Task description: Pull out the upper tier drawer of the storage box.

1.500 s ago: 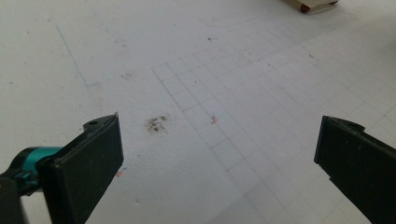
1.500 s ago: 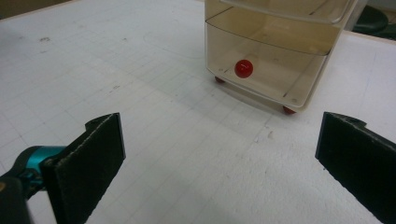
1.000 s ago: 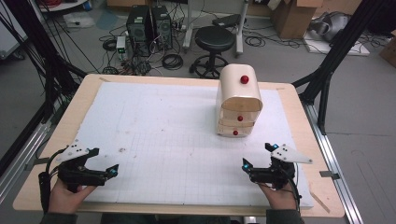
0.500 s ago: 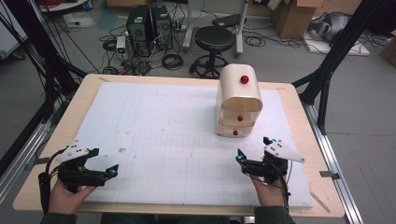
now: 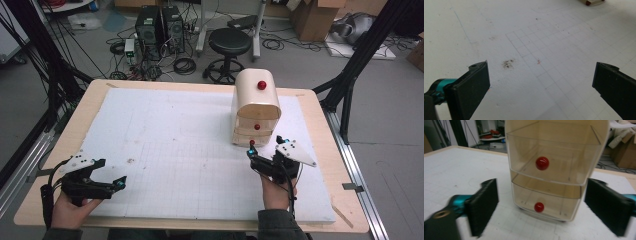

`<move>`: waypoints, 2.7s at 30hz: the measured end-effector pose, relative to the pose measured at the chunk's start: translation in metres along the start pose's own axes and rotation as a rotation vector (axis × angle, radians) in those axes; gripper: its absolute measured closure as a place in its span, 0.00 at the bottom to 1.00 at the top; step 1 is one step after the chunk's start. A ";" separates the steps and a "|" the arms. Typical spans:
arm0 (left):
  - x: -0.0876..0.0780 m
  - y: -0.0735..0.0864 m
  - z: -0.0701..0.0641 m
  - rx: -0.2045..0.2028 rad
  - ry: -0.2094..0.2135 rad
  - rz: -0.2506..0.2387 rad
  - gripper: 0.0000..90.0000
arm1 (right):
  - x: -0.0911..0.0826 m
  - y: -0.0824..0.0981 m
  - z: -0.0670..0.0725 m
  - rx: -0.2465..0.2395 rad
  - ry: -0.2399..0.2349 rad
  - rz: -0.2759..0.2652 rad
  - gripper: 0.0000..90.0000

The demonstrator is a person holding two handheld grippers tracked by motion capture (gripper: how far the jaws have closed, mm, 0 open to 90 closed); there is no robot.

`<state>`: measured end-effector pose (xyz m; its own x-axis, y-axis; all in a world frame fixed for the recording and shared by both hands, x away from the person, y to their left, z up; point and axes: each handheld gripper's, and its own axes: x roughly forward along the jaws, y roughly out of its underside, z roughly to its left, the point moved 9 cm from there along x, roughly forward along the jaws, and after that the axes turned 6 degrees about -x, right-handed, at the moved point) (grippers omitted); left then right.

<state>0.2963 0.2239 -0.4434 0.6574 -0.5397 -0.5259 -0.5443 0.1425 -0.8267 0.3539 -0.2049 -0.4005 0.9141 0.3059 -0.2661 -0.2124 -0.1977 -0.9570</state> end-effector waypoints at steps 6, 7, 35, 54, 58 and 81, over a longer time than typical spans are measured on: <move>0.001 0.001 -0.001 0.007 0.000 0.008 0.02 | 0.013 -0.008 0.003 0.019 0.072 -0.029 0.25; 0.002 0.001 -0.001 0.007 0.000 0.007 0.02 | 0.013 -0.008 0.003 0.019 0.072 -0.029 0.25; -0.001 -0.001 0.001 0.003 0.003 -0.002 0.02 | 0.038 -0.016 0.005 -0.040 0.231 0.014 0.74; -0.001 -0.001 0.001 0.000 0.004 -0.005 0.02 | 0.039 -0.014 0.003 -0.043 0.222 0.025 0.81; -0.001 -0.001 0.002 0.000 0.000 -0.006 0.02 | 0.037 -0.014 0.003 -0.038 0.211 0.026 0.81; -0.002 -0.002 0.000 -0.001 0.012 -0.018 0.02 | 0.018 -0.010 0.005 0.010 0.123 0.020 0.81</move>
<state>0.2961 0.2243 -0.4401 0.6609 -0.5518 -0.5087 -0.5329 0.1323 -0.8358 0.3706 -0.1933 -0.3959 0.9451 0.1851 -0.2693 -0.2337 -0.1935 -0.9529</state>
